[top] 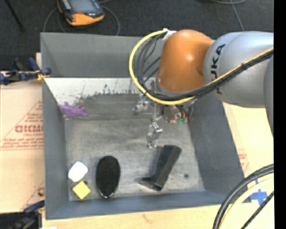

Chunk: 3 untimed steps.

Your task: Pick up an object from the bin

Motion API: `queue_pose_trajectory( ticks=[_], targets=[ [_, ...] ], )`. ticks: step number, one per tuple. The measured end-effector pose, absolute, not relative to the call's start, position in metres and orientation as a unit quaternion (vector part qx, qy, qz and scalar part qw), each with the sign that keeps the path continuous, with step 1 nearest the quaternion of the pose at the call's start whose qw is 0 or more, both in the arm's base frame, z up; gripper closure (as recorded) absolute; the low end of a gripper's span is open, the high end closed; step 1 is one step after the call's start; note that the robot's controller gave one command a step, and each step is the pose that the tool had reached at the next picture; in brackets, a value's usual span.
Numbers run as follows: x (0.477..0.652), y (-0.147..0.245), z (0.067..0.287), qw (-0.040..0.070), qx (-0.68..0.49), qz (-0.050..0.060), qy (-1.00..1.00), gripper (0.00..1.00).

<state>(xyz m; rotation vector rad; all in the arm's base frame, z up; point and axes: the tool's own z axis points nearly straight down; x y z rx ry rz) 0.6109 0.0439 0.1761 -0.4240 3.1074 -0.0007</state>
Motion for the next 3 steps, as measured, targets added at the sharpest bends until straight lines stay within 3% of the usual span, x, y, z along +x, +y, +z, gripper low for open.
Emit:
queue_pose_trajectory(
  ticks=[1, 2, 3],
  targets=[
    [0.615, 0.022, 0.128, 0.004, -0.03, 0.0, 1.0, 0.0],
    [0.616, 0.041, 0.128, -0.002, -0.127, 0.0, 0.992, 0.0],
    [0.593, 0.037, 0.128, 0.004, -0.213, 0.0, 0.977, 0.0]
  ],
)
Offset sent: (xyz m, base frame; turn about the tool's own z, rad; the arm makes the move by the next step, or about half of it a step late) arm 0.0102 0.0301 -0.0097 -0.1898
